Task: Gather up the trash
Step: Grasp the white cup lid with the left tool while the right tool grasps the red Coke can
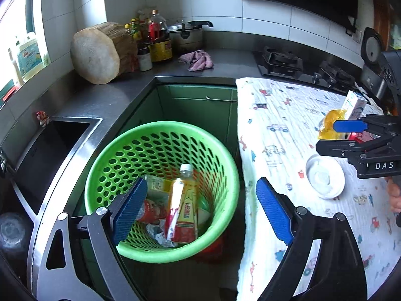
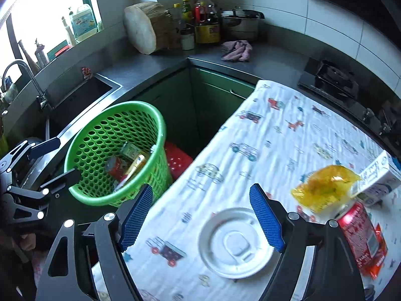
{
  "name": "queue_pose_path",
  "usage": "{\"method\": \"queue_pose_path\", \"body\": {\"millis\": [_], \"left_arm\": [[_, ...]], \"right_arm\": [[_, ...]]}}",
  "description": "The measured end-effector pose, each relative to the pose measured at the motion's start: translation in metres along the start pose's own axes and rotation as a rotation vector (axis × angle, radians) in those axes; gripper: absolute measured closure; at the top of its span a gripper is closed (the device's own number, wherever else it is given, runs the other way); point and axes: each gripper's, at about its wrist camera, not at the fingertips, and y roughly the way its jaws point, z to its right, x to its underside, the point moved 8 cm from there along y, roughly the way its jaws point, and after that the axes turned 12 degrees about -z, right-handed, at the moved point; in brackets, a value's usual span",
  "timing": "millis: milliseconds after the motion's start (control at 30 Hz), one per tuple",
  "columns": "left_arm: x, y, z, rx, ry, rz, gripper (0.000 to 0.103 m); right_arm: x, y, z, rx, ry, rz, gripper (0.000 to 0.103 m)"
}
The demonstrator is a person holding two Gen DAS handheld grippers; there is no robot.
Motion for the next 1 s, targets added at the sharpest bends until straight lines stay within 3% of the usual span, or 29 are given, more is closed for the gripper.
{"method": "queue_pose_path", "body": {"millis": [467, 767, 1000], "left_arm": [[-0.006, 0.005, 0.11, 0.072, 0.157, -0.018, 0.009], [-0.01, 0.021, 0.149, 0.106, 0.206, -0.054, 0.009], [-0.011, 0.034, 0.163, 0.13, 0.231, -0.086, 0.009]], "right_arm": [[0.073, -0.029, 0.13, 0.184, 0.052, -0.066, 0.017], [0.087, -0.019, 0.188, 0.249, 0.022, -0.15, 0.017], [0.084, 0.002, 0.203, 0.231, -0.031, -0.224, 0.017]]}}
